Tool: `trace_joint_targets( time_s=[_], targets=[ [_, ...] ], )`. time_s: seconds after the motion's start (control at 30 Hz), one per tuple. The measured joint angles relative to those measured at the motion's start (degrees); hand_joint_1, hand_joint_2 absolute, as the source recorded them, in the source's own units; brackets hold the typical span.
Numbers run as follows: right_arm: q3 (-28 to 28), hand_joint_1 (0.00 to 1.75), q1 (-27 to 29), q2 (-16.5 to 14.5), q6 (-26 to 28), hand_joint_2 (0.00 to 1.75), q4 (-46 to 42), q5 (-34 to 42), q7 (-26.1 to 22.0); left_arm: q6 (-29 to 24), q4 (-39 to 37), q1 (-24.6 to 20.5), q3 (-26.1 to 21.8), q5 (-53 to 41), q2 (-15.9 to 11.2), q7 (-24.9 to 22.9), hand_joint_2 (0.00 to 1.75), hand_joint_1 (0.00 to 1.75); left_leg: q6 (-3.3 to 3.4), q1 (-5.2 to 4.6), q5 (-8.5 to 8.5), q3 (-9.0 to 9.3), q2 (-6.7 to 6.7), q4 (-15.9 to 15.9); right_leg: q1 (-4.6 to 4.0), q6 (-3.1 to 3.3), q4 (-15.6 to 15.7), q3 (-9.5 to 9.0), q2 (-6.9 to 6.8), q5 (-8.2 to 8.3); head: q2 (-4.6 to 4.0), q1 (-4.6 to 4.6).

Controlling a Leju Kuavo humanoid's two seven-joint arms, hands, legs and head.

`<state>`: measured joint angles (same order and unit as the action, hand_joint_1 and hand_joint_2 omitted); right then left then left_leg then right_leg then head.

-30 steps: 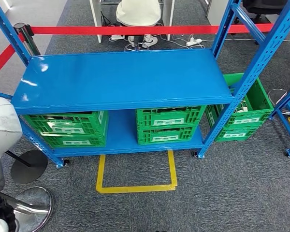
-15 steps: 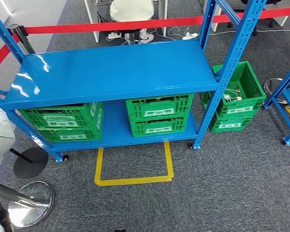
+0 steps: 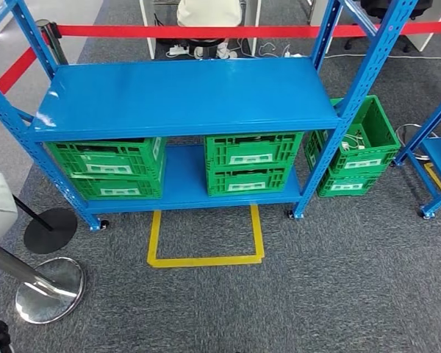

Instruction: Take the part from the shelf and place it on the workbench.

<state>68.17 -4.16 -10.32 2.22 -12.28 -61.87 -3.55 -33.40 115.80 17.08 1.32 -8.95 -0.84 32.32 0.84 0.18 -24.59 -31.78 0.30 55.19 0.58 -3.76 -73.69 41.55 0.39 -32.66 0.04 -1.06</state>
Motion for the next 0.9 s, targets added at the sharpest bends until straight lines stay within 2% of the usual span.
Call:
trace_joint_targets(
  time_s=[0.03,0.07,0.1,0.13,0.17,0.2,0.23,0.3,0.33,0.37,0.4,0.47,0.5,0.53,0.57,0.6,0.67,0.7,0.73,0.77,0.8,0.9],
  targets=[
    [0.0,0.0,0.0,0.0,-0.01,1.75,0.0,0.03,0.07,0.16,-0.01,0.0,-0.03,-0.02,0.08,-0.06,1.75,1.75,-0.01,-0.08,0.66,-0.87,0.0,0.05,-0.03,0.03,-1.2,-0.69,0.0,0.26,0.0,0.0],
    [0.0,0.0,0.0,0.01,-0.01,1.75,0.0,0.05,0.11,0.27,-0.01,0.0,-0.05,-0.04,0.15,-0.11,1.75,1.75,-0.08,-0.14,1.28,-1.68,0.0,0.1,-0.06,0.15,-0.2,-2.49,0.0,1.54,0.0,0.01],
    [0.0,0.0,-0.03,0.01,-0.02,1.75,0.0,0.07,0.14,0.32,-0.01,0.0,-0.08,-0.06,0.22,-0.15,1.75,1.75,-0.21,-0.18,1.85,-2.38,-0.01,0.14,-0.12,0.36,2.83,-5.39,-0.01,3.0,0.0,0.0],
    [0.0,0.0,-0.13,0.02,-0.02,1.75,0.0,0.08,0.16,0.36,-0.01,0.0,-0.11,-0.11,0.27,-0.16,1.75,1.75,-0.41,-0.24,2.38,-2.94,-0.02,0.19,-0.23,0.62,7.29,-8.9,-0.03,3.55,0.0,0.01],
    [0.0,0.0,-0.27,0.02,-0.04,1.75,0.0,0.08,0.2,0.37,-0.01,-0.01,-0.18,-0.2,0.3,-0.17,1.75,1.75,-0.66,-0.31,2.86,-3.36,-0.02,0.26,-0.34,0.89,11.87,-12.23,-0.05,3.43,0.0,-0.03],
    [0.0,0.0,-0.39,0.01,-0.09,1.75,0.0,0.08,0.24,0.39,-0.01,-0.02,-0.25,-0.32,0.33,-0.17,1.75,1.75,-0.95,-0.35,3.34,-3.58,0.01,0.31,-0.47,1.16,15.31,-14.4,-0.04,2.88,0.0,-0.1],
    [0.0,0.0,-0.48,0.01,-0.15,1.75,0.0,0.08,0.29,0.4,-0.01,-0.04,-0.31,-0.44,0.37,-0.18,1.75,1.75,-1.28,-0.35,3.8,-3.7,0.04,0.33,-0.63,1.47,17.25,-15.4,-0.02,2.23,0.0,-0.08],
    [0.0,0.0,-0.41,-0.01,-0.24,1.75,0.02,0.08,0.34,0.43,-0.01,-0.04,-0.4,-0.6,0.47,-0.22,1.75,1.75,-1.96,-0.2,4.51,-3.83,0.06,0.29,-0.7,2.36,17.72,-14.93,-0.05,2.61,0.0,-0.02],
    [0.0,0.0,-0.35,-0.01,-0.23,1.75,0.03,0.08,0.34,0.44,0.0,0.0,-0.43,-0.63,0.54,-0.25,1.75,1.75,-2.31,-0.13,3.95,-4.1,0.01,0.66,-0.65,2.93,17.74,-14.57,-0.14,3.05,0.0,-0.01],
    [0.0,0.0,-0.29,-0.01,-0.22,1.75,0.04,0.09,0.3,0.44,0.0,0.05,-0.46,-0.63,0.59,-0.26,1.75,1.75,-2.65,-0.08,2.39,-4.6,-0.05,1.86,-0.53,3.43,17.84,-14.1,-0.25,3.62,0.0,-0.14],
    [0.0,0.0,-0.25,-0.02,-0.2,1.75,0.04,0.1,0.18,0.44,-0.01,0.09,-0.49,-0.62,0.64,-0.26,1.75,1.75,-2.98,0.01,-0.06,-5.41,-0.11,4.18,-0.4,3.81,17.93,-13.53,-0.35,4.24,0.0,-0.27],
    [0.0,0.0,-0.22,-0.02,-0.1,1.75,0.04,0.15,-0.34,0.43,-0.01,0.17,-0.51,-0.56,0.72,-0.26,1.75,1.75,-3.57,0.21,-5.63,-7.52,-0.15,11.58,-0.39,4.05,17.88,-12.4,-0.39,5.33,0.0,-0.46],
    [0.0,0.0,-0.17,-0.02,-0.03,1.75,0.04,0.17,-0.75,0.42,-0.01,0.22,-0.53,-0.51,0.74,-0.26,1.75,1.75,-3.78,0.32,-6.95,-8.21,-0.15,14.91,-0.38,4.0,17.84,-11.81,-0.39,5.86,0.0,-0.46],
    [0.0,0.0,-0.1,-0.02,0.06,1.75,0.04,0.19,-1.19,0.39,-0.01,0.27,-0.55,-0.48,0.75,-0.25,1.75,1.75,-3.93,0.42,-7.02,-8.1,-0.15,16.64,-0.33,3.88,17.77,-11.26,-0.39,6.34,0.0,-0.46],
    [0.0,0.0,-0.03,-0.02,0.15,1.75,0.04,0.17,-1.61,0.37,-0.01,0.3,-0.58,-0.46,0.76,-0.25,1.75,1.75,-4.04,0.52,-6.05,-6.92,-0.15,16.12,-0.25,3.7,17.69,-10.67,-0.39,6.76,0.0,-0.45],
    [0.0,0.0,0.02,-0.02,0.22,1.75,0.04,0.15,-1.92,0.34,0.0,0.31,-0.61,-0.46,0.76,-0.23,1.75,1.75,-4.16,0.65,-4.56,-4.58,-0.14,13.23,-0.12,3.47,17.59,-10.23,-0.38,7.07,0.0,-0.45],
    [0.0,0.0,0.02,-0.01,0.32,1.75,0.04,0.1,-2.25,0.32,0.01,0.28,-0.63,-0.48,0.78,-0.21,1.75,1.75,-4.28,0.86,-2.68,1.27,-0.29,4.63,-0.02,2.89,17.22,-9.54,-0.33,7.48,0.0,-0.51],
    [0.0,0.0,-0.02,-0.01,0.37,1.75,0.04,0.1,-2.31,0.31,0.02,0.28,-0.65,-0.48,0.79,-0.2,1.75,1.75,-4.08,0.89,-2.44,3.15,-0.41,1.49,-0.08,2.55,17.0,-9.29,-0.27,7.68,0.0,-0.51],
    [0.0,0.0,-0.05,-0.01,0.39,1.75,0.04,0.1,-2.36,0.29,0.02,0.28,-0.68,-0.48,0.8,-0.19,1.75,1.75,-3.7,0.86,-2.54,3.96,-0.55,-0.18,-0.18,2.23,16.84,-9.04,-0.22,7.87,0.0,-0.54],
    [0.0,0.0,-0.05,-0.01,0.42,1.75,0.04,0.1,-2.39,0.28,0.02,0.3,-0.72,-0.48,0.82,-0.17,1.75,1.75,-3.28,0.78,-2.63,3.91,-0.67,-0.57,-0.26,2.19,16.73,-8.79,-0.16,7.88,0.0,-0.52],
    [0.0,0.0,-0.02,-0.01,0.44,1.75,0.04,0.09,-2.42,0.26,0.02,0.33,-0.75,-0.48,0.85,-0.16,1.75,1.75,-2.99,0.79,-2.65,3.66,-0.65,-0.58,-0.32,2.63,16.71,-8.59,-0.15,7.77,0.0,-0.46],
    [0.0,0.0,0.07,0.0,0.61,1.75,0.04,-0.33,-2.94,0.16,0.02,0.36,-0.89,-0.46,0.86,-0.15,1.75,1.75,-2.38,0.58,-2.42,3.45,-0.67,-0.6,-0.36,5.0,16.92,-8.16,-0.15,7.64,0.0,-0.23]
  ],
)
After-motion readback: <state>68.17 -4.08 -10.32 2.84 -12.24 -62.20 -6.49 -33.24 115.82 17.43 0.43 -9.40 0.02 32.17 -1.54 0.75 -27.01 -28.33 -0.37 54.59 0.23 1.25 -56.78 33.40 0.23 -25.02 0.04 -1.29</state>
